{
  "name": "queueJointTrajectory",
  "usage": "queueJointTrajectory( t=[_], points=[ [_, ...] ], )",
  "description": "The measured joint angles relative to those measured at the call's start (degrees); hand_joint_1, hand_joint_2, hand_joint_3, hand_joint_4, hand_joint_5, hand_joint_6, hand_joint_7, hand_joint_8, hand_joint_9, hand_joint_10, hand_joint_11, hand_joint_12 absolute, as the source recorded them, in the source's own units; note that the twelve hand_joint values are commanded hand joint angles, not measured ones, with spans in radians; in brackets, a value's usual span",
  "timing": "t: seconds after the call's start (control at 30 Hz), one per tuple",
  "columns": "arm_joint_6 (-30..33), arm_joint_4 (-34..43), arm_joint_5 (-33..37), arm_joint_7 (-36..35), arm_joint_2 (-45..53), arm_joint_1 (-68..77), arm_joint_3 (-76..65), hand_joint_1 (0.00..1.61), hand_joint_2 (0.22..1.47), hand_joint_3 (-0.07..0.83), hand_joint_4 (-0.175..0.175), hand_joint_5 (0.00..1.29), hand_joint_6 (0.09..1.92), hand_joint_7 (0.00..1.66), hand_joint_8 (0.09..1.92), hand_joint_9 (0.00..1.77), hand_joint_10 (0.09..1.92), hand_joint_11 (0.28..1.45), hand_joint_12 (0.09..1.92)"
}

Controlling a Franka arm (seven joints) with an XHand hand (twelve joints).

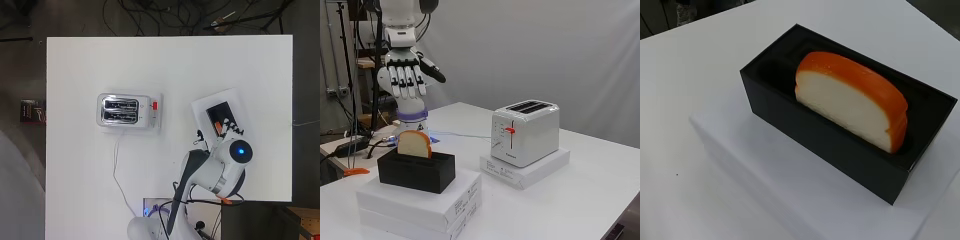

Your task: Teleoperate dual arm-hand system to toast a bread

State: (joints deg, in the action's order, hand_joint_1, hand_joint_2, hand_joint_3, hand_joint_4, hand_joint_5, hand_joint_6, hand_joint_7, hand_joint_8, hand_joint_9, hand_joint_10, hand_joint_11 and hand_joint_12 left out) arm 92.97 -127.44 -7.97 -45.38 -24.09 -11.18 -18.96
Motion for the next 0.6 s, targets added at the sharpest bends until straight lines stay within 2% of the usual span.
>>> queueJointTrajectory(
  t=[0.17, 0.3, 0.43, 0.5, 0.6],
  points=[
    [-6.1, 4.7, 1.7, 0.7, 5.6, 0.0, -0.3, 0.11, 0.94, 0.009, 0.039, 0.36, 0.09, 0.43, 0.09, 0.51, 0.09, 0.41, 0.09],
    [-15.3, 13.2, 2.6, 1.1, 16.1, -0.3, -0.9, 0.08, 0.94, 0.004, 0.037, 0.33, 0.09, 0.40, 0.09, 0.49, 0.09, 0.40, 0.09],
    [-21.2, 21.5, 4.7, 0.0, 24.7, -0.2, -3.5, 0.09, 0.94, 0.005, 0.031, 0.32, 0.09, 0.39, 0.09, 0.48, 0.09, 0.39, 0.09],
    [-22.3, 23.4, 5.3, -0.9, 27.4, -1.1, -4.2, 0.07, 0.96, 0.011, 0.033, 0.33, 0.09, 0.39, 0.09, 0.49, 0.09, 0.40, 0.09],
    [-20.3, 23.3, 6.0, -3.0, 29.9, -2.1, -5.0, 0.06, 0.99, 0.016, 0.040, 0.33, 0.09, 0.40, 0.09, 0.49, 0.09, 0.40, 0.09]
  ],
)
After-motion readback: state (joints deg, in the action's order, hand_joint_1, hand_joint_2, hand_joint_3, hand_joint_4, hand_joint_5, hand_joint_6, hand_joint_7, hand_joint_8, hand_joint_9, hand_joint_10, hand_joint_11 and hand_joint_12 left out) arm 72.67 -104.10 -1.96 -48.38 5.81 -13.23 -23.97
